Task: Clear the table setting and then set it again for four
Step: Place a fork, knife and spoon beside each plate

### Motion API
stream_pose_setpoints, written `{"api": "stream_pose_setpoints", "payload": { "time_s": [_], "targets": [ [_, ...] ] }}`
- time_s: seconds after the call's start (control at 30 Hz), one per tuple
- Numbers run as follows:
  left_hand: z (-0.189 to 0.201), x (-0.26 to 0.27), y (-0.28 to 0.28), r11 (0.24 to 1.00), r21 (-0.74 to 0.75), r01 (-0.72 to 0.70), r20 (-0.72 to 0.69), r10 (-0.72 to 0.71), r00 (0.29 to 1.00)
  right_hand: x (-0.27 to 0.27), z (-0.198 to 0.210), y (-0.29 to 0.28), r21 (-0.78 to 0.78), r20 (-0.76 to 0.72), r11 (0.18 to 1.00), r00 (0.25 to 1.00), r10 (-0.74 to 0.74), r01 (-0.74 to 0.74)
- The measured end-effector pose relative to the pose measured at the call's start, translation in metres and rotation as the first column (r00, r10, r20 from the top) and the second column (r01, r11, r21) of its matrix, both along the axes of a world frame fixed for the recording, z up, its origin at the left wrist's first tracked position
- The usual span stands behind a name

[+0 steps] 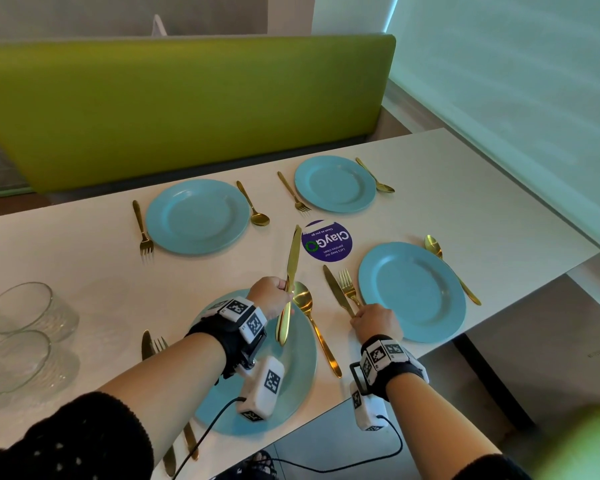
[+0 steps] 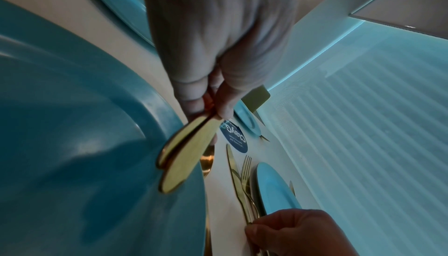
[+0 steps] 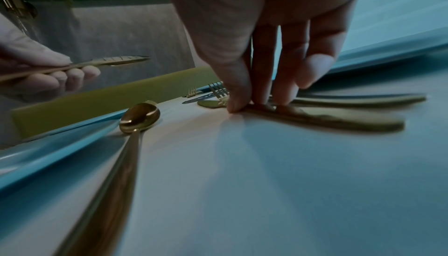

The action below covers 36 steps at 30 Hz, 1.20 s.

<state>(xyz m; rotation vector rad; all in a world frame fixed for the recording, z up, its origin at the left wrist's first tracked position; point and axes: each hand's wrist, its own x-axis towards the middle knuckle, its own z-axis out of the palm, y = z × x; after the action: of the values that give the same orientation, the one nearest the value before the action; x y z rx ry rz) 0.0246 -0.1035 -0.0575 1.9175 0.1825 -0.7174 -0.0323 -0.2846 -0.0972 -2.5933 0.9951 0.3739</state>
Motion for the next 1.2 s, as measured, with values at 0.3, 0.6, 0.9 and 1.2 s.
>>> {"api": "stream_pose_setpoints", "payload": {
  "time_s": [0.3, 0.6, 0.9, 1.2],
  "targets": [
    [-0.006, 0.006, -0.001, 1.000, -0.004, 0.018, -0.007, -0.018, 1.000, 0.002, 0.002, -0.001, -0.020, -0.018, 1.000, 1.000, 0.021, -0.021],
    [-0.008, 0.013, 0.001, 0.999, 0.009, 0.038, -0.010, -0.038, 0.999, -0.001, 0.008, 0.003, 0.003, -0.023, 1.000, 1.000, -0.001, 0.001],
    [-0.007, 0.023, 0.004, 0.999, -0.045, -0.002, -0.039, 0.000, 0.999, 0.010, 0.033, 0.012, 0.073, 0.165, 0.996, 0.985, 0.040, -0.053],
    [0.008, 0.041, 0.028, 0.993, -0.108, 0.043, -0.096, -0.054, 0.994, 0.044, 0.052, 0.091, -0.085, 0.506, 0.814, 0.679, 0.532, -0.574]
  ]
}}
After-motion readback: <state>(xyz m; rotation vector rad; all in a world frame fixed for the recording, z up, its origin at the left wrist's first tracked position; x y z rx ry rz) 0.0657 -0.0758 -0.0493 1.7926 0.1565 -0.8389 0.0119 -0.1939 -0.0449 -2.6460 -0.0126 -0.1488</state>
